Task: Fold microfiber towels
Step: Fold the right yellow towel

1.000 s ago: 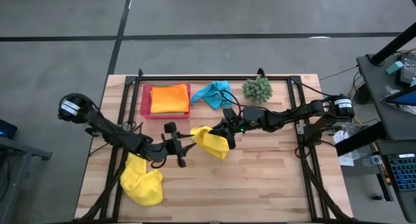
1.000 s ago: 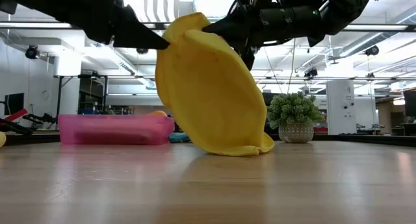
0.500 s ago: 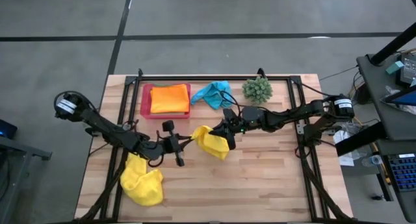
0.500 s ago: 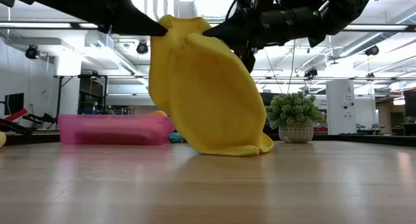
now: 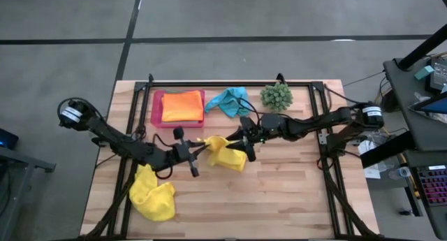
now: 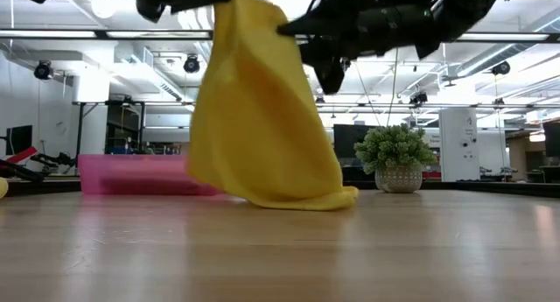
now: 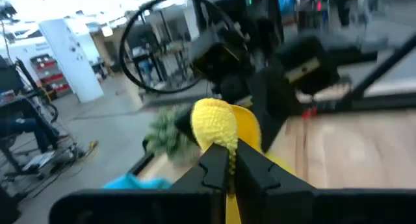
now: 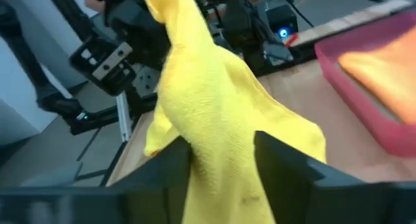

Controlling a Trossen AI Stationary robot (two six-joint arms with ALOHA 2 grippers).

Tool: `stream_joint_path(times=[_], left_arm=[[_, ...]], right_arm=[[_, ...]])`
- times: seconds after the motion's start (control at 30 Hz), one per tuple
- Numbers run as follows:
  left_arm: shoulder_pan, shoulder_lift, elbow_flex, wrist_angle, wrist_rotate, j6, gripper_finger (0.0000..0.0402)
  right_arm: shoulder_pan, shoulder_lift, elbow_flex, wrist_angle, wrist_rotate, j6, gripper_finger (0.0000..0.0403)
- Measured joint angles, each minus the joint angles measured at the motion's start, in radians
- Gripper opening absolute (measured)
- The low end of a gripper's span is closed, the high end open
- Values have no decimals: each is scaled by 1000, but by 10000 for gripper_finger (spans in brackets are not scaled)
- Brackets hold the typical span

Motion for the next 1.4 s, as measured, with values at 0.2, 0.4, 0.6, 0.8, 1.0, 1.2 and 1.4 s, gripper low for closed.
stream_joint_path(times=[0.2,0.4,0.6,0.8,1.0,1.2,1.4], left_arm=[[-9,-1,8,32,14,9,0],[-9,-1,7,24,18,-17,0],[-3,2,6,-13,19,-54,0],[23,3,2,-35,18,-103,0],[24,4,-2,-34,19,-107,0],[24,4,-9,-32,19,-118,0],[24,4,-11,-32,19,-118,0]], right_arm=[[12,-77,100,-257,-4,-118,226],[18,-114,221,-489,16,-212,250],[31,-101,274,-525,49,-244,242],[71,-29,284,-435,49,-252,235],[86,38,297,-367,151,-259,234],[96,115,342,-339,151,-255,233],[103,179,398,-353,155,-271,221]])
